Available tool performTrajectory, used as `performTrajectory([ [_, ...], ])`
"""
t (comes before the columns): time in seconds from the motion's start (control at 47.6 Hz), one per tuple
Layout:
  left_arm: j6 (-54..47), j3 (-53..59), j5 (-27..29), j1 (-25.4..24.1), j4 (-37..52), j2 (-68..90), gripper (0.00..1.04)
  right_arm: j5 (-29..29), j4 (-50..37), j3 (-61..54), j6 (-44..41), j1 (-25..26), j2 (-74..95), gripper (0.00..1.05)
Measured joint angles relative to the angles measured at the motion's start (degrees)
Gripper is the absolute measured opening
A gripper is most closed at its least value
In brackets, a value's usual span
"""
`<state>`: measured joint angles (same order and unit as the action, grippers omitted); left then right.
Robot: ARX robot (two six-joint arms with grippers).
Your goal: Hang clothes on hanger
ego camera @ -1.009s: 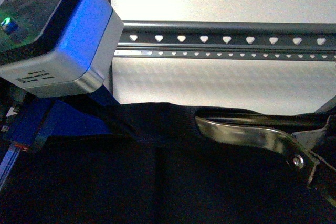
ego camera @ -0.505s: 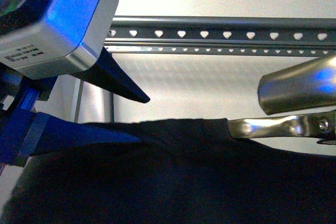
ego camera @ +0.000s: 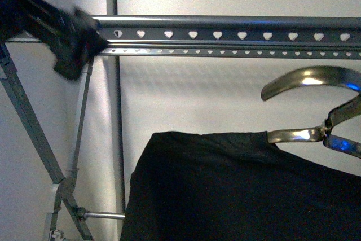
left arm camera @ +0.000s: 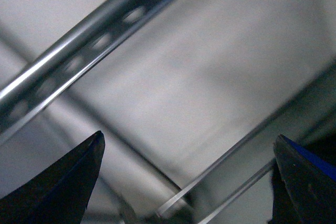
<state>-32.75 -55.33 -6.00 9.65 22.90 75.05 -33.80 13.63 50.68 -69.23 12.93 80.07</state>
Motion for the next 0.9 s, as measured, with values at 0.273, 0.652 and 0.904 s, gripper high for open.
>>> performTrajectory([
  [0.273, 46.47, -2.86, 7.41, -9.42, -9.18, -2.71, 0.89, 3.69, 4.72, -1.62, 28.70, -1.81, -5.29, 0.09],
  [0.652, 34.01, 22.58, 5.97, -9.51, 2.82, -17.00, 0.34, 4.04, 10.10, 12.63, 58.84, -3.26, 1.09, 0.09],
  [0.904, 33.14, 34.01, 6.01, -9.55, 7.17, -23.63, 0.04, 9.62, 12.26, 22.45, 64.15, -5.31, 9.86, 0.09],
])
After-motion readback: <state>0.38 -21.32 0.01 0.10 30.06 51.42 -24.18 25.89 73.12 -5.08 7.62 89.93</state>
